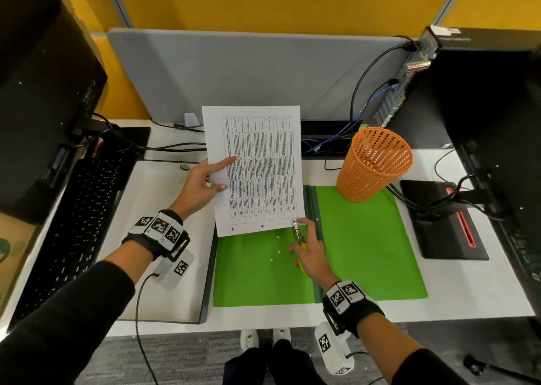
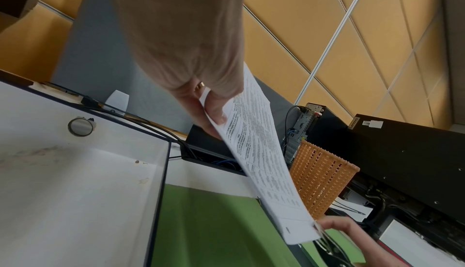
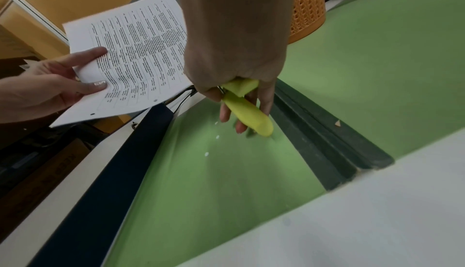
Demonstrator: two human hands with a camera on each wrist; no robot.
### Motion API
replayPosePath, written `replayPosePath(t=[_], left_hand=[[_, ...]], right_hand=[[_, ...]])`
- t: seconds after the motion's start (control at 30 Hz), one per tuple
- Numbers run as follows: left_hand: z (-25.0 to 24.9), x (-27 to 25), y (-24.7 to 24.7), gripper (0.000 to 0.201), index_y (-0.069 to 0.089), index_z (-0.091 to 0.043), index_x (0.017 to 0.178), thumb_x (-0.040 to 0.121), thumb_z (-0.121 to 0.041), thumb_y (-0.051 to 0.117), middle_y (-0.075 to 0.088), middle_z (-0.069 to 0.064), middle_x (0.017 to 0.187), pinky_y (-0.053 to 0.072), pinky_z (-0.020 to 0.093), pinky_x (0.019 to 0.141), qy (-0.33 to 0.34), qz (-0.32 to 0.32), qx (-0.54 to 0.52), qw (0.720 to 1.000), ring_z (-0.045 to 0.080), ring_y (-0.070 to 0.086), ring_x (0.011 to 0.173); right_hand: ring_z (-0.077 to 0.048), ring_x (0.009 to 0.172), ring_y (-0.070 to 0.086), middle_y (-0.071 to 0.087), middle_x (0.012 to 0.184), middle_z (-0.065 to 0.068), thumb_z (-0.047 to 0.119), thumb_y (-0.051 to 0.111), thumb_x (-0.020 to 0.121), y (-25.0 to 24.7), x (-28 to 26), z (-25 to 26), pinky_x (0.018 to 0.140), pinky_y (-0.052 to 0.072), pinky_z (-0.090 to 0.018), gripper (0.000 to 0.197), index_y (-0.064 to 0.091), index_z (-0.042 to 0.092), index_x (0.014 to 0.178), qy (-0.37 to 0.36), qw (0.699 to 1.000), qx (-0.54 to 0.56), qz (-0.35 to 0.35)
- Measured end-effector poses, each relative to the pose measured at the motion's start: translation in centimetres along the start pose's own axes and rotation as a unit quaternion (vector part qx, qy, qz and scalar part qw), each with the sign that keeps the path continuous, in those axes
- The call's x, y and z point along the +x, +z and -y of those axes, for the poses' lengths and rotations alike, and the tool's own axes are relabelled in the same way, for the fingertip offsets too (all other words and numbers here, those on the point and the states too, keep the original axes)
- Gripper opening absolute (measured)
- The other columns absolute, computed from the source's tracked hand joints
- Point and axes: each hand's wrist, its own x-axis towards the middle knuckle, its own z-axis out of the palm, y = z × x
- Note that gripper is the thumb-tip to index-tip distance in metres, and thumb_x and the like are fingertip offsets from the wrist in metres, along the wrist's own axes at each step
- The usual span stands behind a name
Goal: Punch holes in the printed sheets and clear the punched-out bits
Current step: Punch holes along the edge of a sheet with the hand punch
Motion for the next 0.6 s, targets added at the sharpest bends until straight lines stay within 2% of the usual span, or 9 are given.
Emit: replayPosePath(t=[0.07, 0.13, 0.2, 0.27, 0.33, 0.4, 0.47, 0.53, 0.6], left_hand=[[-0.1, 0.0, -0.1, 0.067, 0.053, -0.028, 0.128, 0.078, 0.016, 0.063, 0.048, -0.015, 0.131, 0.040, 0.045, 0.107, -0.003, 0.007, 0.008, 1.000, 0.010, 0.042, 0.129], [0.0, -0.1, -0.3, 0.069, 0.053, -0.033, 0.126, 0.078, 0.016, 0.063, 0.046, -0.023, 0.128, 0.040, 0.044, 0.107, -0.003, 0.011, 0.016, 1.000, 0.008, 0.042, 0.128], [0.1, -0.1, -0.3, 0.069, 0.054, -0.035, 0.125, 0.078, 0.015, 0.064, 0.046, -0.025, 0.128, 0.041, 0.044, 0.107, -0.001, 0.012, 0.018, 1.000, 0.009, 0.042, 0.129], [0.1, -0.2, -0.1, 0.069, 0.054, -0.035, 0.125, 0.078, 0.014, 0.065, 0.048, -0.016, 0.131, 0.041, 0.044, 0.106, 0.002, 0.013, 0.015, 1.000, 0.011, 0.043, 0.129], [0.2, -0.3, 0.1, 0.069, 0.053, -0.033, 0.126, 0.078, 0.014, 0.065, 0.049, -0.008, 0.134, 0.041, 0.044, 0.107, 0.009, 0.016, 0.009, 1.000, 0.014, 0.043, 0.130], [0.2, -0.4, 0.3, 0.068, 0.054, -0.032, 0.127, 0.078, 0.014, 0.065, 0.049, -0.007, 0.134, 0.041, 0.042, 0.107, 0.013, 0.017, 0.006, 1.000, 0.014, 0.043, 0.131], [0.0, -0.4, 0.4, 0.069, 0.054, -0.034, 0.126, 0.078, 0.014, 0.065, 0.049, -0.011, 0.132, 0.042, 0.040, 0.106, 0.010, 0.012, 0.001, 1.000, 0.012, 0.044, 0.129], [-0.3, -0.4, 0.5, 0.070, 0.053, -0.037, 0.123, 0.078, 0.015, 0.064, 0.049, -0.013, 0.130, 0.042, 0.036, 0.105, 0.007, 0.007, -0.005, 1.000, 0.009, 0.044, 0.127], [-0.5, -0.4, 0.3, 0.069, 0.052, -0.037, 0.123, 0.079, 0.015, 0.063, 0.049, -0.010, 0.131, 0.042, 0.036, 0.105, 0.007, 0.007, -0.003, 1.000, 0.009, 0.044, 0.126]], right_hand=[[-0.041, 0.070, 0.058, 0.057, 0.095, -0.028, 0.003, 0.051, 0.084, -0.2, -0.1, -0.3, 0.053, 0.053, -0.046, 0.059, 0.035, 0.046, 0.121, -0.014, 1.000, -0.010, 0.009], [-0.031, 0.057, 0.048, 0.055, 0.082, -0.027, 0.002, 0.051, 0.085, -0.5, -0.4, -0.5, 0.047, 0.047, -0.041, 0.057, 0.038, 0.045, 0.121, -0.031, 0.999, -0.014, 0.016], [-0.021, 0.053, 0.040, 0.052, 0.072, -0.016, 0.002, 0.051, 0.086, -0.8, -0.4, -0.8, 0.049, 0.042, -0.035, 0.056, 0.040, 0.046, 0.119, -0.040, 0.999, -0.014, 0.008], [-0.018, 0.059, 0.043, 0.052, 0.073, -0.001, 0.004, 0.053, 0.086, -0.8, -0.2, -1.0, 0.057, 0.047, -0.033, 0.053, 0.043, 0.046, 0.118, -0.038, 0.999, -0.022, -0.007], [-0.020, 0.059, 0.044, 0.057, 0.075, 0.001, 0.003, 0.055, 0.085, -0.6, -0.2, -0.9, 0.054, 0.046, -0.034, 0.049, 0.048, 0.044, 0.111, -0.039, 0.999, -0.001, -0.021], [-0.023, 0.058, 0.045, 0.061, 0.079, -0.006, 0.001, 0.056, 0.084, -0.5, 0.0, -0.6, 0.050, 0.045, -0.035, 0.050, 0.048, 0.047, 0.103, -0.029, 0.999, 0.017, -0.033], [-0.026, 0.058, 0.049, 0.060, 0.090, -0.001, -0.003, 0.058, 0.082, -0.6, 0.1, -0.1, 0.050, 0.048, -0.034, 0.054, 0.045, 0.043, 0.108, -0.014, 0.999, 0.042, -0.030], [-0.037, 0.065, 0.057, 0.052, 0.102, 0.010, -0.006, 0.058, 0.080, -0.6, -0.1, 0.4, 0.049, 0.054, -0.034, 0.059, 0.038, 0.035, 0.118, 0.003, 0.997, 0.075, -0.017], [-0.046, 0.074, 0.062, 0.046, 0.109, 0.014, -0.005, 0.058, 0.081, -0.6, -0.3, 0.7, 0.053, 0.057, -0.045, 0.062, 0.033, 0.036, 0.121, 0.007, 0.997, 0.081, 0.011]])
